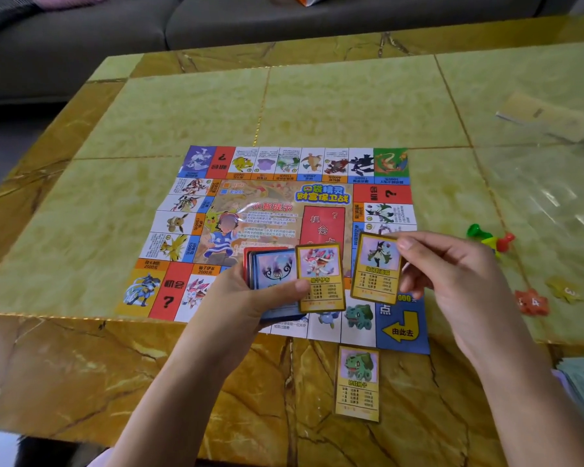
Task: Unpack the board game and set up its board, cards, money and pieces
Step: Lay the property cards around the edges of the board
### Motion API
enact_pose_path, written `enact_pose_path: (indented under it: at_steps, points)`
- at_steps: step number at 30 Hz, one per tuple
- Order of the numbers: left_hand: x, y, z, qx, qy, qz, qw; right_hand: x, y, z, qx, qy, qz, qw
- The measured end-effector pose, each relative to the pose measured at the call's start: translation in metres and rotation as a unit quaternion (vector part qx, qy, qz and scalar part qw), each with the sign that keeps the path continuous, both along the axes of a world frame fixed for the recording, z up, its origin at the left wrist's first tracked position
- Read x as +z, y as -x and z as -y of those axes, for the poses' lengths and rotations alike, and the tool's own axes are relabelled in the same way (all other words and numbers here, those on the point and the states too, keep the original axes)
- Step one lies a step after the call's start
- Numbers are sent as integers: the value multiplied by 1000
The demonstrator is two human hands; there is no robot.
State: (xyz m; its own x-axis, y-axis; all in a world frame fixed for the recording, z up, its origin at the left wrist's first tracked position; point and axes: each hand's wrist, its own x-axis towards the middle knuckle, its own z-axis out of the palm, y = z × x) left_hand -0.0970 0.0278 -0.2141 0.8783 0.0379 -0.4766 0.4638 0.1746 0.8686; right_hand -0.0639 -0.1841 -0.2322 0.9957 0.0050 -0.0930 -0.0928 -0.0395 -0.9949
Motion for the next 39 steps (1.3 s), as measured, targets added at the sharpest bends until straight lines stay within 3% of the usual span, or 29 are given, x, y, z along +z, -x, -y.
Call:
enact_pose_path:
  at_steps: [3,8,11,15,24,34,39]
  points:
    - [0,-1,1,6,-2,-5,1000,-1,1,4,-21,10,26,999]
    - [-2,-3,1,49,3,-14,999,7,-2,15,-152,-23,106,982]
    - [-3,-6,2,74,19,-21,997,8,-8,25,-221,-52,107,968]
    - [-4,-10,3,90,40,-28,995,7,-11,29,-237,-68,86,965]
    - [-7,-15,8,102,49,-25,993,5,-15,31,-191,-43,38,980]
    - [-1,-26,7,160,80,-46,983,43,-21,56,-51,102,22,993]
    - [0,-43,15,147,72,-45,985,65,-60,62,91,218,10,972]
